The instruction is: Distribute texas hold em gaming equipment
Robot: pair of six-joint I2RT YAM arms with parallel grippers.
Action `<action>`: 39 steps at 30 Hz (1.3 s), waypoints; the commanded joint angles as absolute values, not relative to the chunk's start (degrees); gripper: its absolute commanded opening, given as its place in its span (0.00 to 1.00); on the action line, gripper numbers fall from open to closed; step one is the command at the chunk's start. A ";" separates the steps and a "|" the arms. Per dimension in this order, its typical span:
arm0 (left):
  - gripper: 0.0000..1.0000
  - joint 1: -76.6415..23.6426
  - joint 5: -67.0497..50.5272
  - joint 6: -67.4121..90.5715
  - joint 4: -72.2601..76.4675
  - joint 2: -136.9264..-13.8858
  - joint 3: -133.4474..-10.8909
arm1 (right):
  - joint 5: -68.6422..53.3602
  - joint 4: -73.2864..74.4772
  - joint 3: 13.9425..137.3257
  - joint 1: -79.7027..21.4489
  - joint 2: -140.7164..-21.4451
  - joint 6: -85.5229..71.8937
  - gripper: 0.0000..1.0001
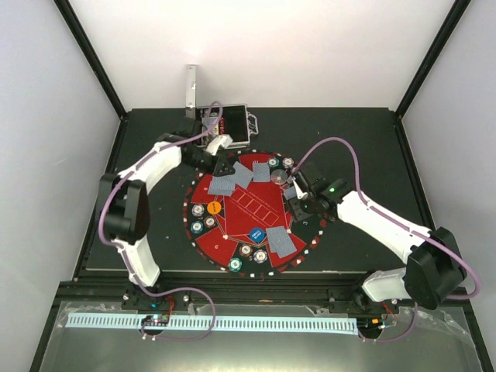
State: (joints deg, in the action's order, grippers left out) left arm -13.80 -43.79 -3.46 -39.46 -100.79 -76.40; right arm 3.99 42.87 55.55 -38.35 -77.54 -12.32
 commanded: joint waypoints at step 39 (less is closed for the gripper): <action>0.02 -24.43 -23.08 -31.54 -61.15 -145.65 -131.34 | -0.70 40.54 58.64 -36.75 -83.81 -12.01 0.62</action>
State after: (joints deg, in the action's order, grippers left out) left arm -24.10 -26.70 -30.04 -62.81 -144.57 -128.49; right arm 0.05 41.78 56.58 -37.19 -83.37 -12.34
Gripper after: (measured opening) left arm 0.018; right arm 0.618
